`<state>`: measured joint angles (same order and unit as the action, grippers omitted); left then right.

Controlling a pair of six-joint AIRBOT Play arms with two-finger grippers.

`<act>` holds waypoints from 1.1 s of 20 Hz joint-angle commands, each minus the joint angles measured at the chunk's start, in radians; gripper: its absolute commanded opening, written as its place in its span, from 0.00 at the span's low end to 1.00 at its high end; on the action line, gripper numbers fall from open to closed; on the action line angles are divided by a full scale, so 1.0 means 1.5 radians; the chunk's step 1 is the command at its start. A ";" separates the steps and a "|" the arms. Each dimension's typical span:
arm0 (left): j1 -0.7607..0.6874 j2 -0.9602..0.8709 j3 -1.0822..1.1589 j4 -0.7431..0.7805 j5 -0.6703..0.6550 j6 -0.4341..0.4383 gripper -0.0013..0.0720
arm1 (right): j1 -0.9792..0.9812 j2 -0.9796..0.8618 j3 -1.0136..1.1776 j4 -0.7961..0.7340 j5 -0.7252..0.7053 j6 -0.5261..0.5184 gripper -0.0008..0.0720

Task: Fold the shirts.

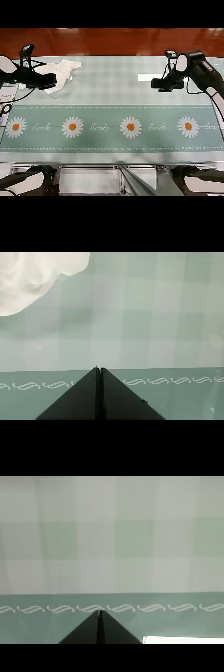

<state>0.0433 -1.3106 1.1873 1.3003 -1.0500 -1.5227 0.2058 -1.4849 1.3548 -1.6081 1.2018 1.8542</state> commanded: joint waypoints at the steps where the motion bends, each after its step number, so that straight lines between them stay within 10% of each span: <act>1: 0.000 0.000 0.000 -0.001 0.015 -0.001 0.06 | 0.001 0.000 0.000 -0.005 -0.105 0.000 0.04; 11: 0.011 0.046 0.197 -0.040 -0.020 0.002 0.06 | -0.003 0.086 0.043 -0.074 -0.144 -0.080 0.04; 13: 0.011 0.082 0.197 -0.037 -0.033 0.020 0.31 | -0.002 0.138 0.043 -0.072 -0.111 -0.136 0.08; 14: 0.011 0.089 0.194 -0.019 -0.040 0.032 0.62 | -0.002 0.159 0.040 -0.077 -0.094 -0.136 0.28; 15: 0.011 0.088 0.191 0.008 -0.042 0.030 0.71 | -0.002 0.175 0.031 -0.082 -0.092 -0.135 0.42; 22: 0.027 -0.024 0.195 0.032 0.145 0.030 0.71 | -0.002 0.197 -0.128 -0.058 -0.137 -0.121 0.58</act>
<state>0.0685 -1.2728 1.4635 1.3277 -0.9524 -1.4815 0.2028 -1.2015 1.2640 -1.7142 1.0397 1.6650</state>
